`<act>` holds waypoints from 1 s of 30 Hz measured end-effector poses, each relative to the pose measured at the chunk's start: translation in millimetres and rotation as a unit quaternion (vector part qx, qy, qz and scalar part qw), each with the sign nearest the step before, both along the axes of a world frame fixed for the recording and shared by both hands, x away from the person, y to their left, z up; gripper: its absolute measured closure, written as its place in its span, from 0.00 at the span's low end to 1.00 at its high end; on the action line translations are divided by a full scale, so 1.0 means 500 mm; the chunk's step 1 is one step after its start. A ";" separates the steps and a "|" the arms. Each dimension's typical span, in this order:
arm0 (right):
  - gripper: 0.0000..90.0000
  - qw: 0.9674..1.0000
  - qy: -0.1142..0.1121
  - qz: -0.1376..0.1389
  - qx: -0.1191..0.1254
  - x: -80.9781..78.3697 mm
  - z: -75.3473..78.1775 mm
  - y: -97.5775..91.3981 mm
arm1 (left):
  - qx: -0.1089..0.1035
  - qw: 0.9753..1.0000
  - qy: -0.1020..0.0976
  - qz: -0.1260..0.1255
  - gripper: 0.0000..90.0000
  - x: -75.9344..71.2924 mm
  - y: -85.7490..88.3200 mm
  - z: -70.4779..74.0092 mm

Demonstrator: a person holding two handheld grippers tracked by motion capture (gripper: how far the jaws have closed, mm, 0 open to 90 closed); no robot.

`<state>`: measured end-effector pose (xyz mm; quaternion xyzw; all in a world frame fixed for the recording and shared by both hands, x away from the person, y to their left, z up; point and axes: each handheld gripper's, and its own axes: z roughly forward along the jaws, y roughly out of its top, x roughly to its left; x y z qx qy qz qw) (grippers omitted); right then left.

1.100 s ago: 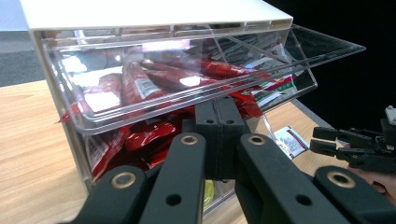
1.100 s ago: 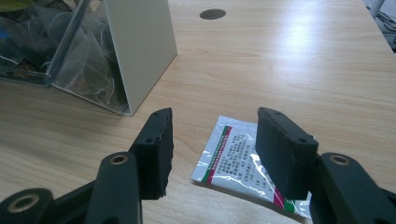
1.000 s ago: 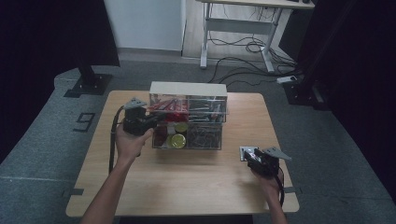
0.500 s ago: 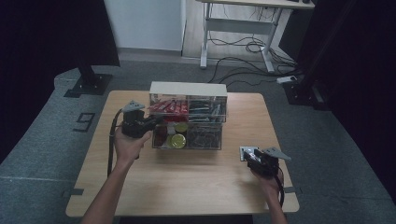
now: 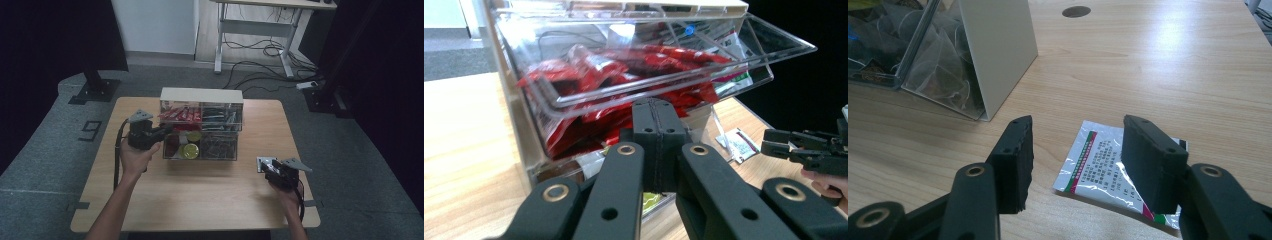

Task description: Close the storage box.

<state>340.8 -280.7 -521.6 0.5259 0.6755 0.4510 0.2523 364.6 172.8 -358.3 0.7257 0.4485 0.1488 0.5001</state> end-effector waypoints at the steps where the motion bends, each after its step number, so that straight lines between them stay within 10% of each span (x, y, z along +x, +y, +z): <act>1: 0.51 1.000 0.000 0.000 0.001 0.000 0.000 0.000 | -0.001 1.000 0.000 0.000 1.00 -0.001 0.003 -0.002; 18: 0.51 1.000 -0.006 0.006 0.001 -0.003 0.002 0.005 | 0.000 1.000 -0.013 0.008 0.94 -0.048 0.051 -0.042; 30: 0.50 1.000 -0.006 0.008 0.001 -0.007 0.001 0.000 | 0.023 0.999 -0.029 0.012 0.71 -0.096 0.075 -0.100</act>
